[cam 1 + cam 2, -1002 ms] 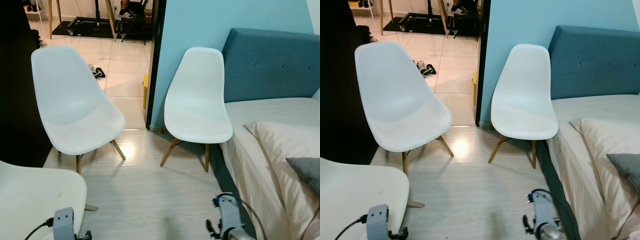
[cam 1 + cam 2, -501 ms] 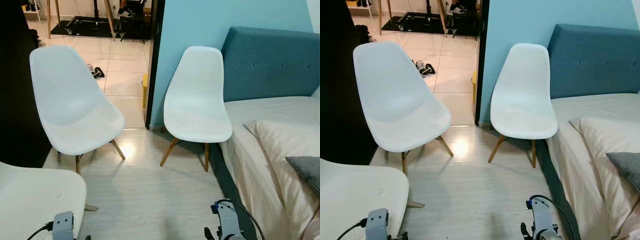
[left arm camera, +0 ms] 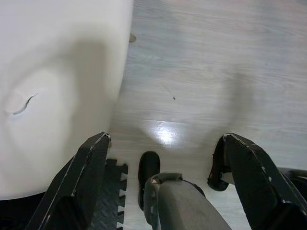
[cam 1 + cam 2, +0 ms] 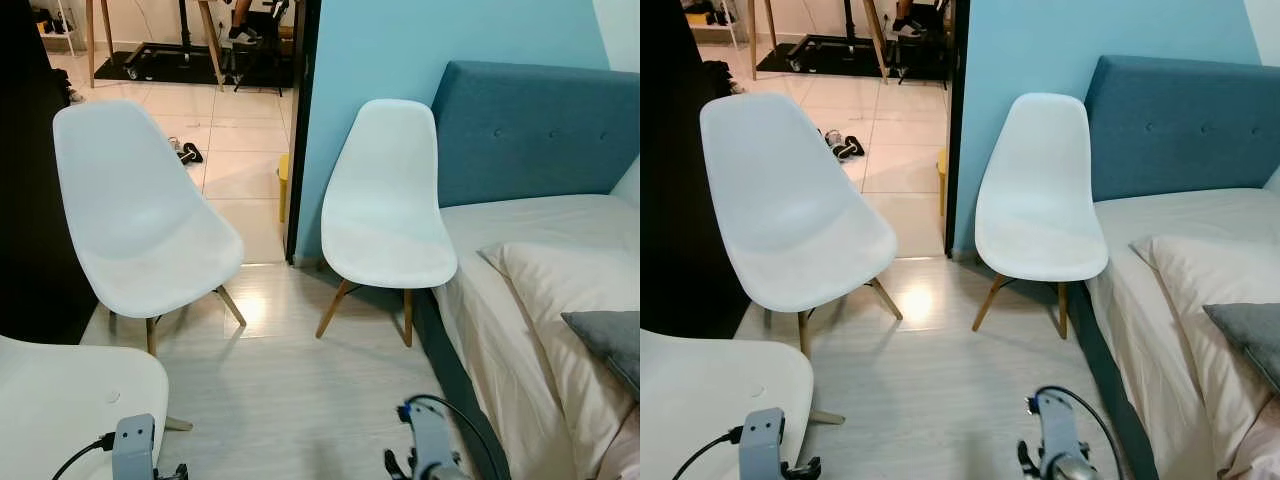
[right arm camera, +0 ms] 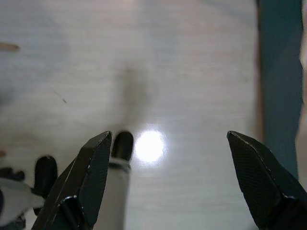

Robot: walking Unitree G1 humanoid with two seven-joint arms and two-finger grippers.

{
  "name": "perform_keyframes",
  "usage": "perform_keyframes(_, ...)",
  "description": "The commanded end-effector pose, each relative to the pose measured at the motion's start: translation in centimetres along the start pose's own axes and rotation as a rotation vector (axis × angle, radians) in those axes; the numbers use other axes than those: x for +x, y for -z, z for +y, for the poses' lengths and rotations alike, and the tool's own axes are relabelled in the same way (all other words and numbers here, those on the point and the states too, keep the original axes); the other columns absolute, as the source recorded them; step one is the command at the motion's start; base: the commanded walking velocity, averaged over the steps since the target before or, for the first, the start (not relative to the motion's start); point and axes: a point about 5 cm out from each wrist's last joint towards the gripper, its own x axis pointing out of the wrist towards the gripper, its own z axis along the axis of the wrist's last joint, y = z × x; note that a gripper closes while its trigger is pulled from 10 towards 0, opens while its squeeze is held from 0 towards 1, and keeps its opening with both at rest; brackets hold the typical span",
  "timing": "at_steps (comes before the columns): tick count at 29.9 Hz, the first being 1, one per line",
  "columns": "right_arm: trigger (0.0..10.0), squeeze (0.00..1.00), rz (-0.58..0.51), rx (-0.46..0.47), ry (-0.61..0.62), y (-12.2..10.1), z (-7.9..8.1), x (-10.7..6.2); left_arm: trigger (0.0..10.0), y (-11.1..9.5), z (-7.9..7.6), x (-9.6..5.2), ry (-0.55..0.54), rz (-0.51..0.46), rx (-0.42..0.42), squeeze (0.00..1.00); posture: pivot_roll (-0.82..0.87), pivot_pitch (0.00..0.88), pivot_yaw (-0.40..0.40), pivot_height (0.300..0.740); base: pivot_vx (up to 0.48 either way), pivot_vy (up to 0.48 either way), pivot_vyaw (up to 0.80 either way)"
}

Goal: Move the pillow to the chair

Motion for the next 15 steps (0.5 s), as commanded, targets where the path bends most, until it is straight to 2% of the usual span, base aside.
perform_keyframes(1,10.0,0.0,-0.011,-0.006,0.001,-0.7,0.5,0.2,10.0,0.0,-0.4,0.1,0.002,0.012,0.013,0.0,0.02,0.0,-0.091,0.74,0.0,0.0,0.0)
perform_keyframes(5,10.0,0.0,-0.027,0.0,-0.003,-1.3,0.8,0.3,10.0,-0.4,-1.0,0.3,0.01,0.0,0.017,0.0,0.02,0.0,-0.089,0.74,0.0,0.0,0.0)
perform_keyframes(7,10.0,0.0,-0.059,0.021,-0.01,-2.6,1.5,0.5,10.0,-1.8,-2.5,0.7,0.03,-0.033,0.017,0.0,0.02,0.0,-0.081,0.74,0.0,0.0,0.0)
perform_keyframes(9,10.0,0.0,-0.071,0.027,-0.012,-3.2,1.8,0.5,10.0,-2.3,-3.0,0.9,0.036,-0.045,0.017,0.0,0.02,0.0,-0.081,0.74,0.0,0.0,0.0)
perform_keyframes(10,10.0,0.0,-0.086,0.035,-0.011,-3.9,2.0,0.6,10.0,-3.2,-3.8,1.1,0.048,-0.065,0.006,0.0,0.02,0.0,-0.072,0.74,0.0,0.0,0.0)
perform_keyframes(11,10.0,0.0,-0.103,0.06,0.0,-4.9,2.4,0.7,10.0,-4.8,-5.3,1.4,0.07,-0.103,-0.023,0.0,0.02,0.0,-0.066,0.74,0.0,0.0,0.0)
perform_keyframes(15,10.0,0.0,-0.113,0.085,0.007,-5.4,2.6,0.7,10.0,-5.7,-6.1,1.5,0.082,-0.125,-0.047,0.0,0.01,0.0,-0.055,0.74,0.0,0.0,0.0)
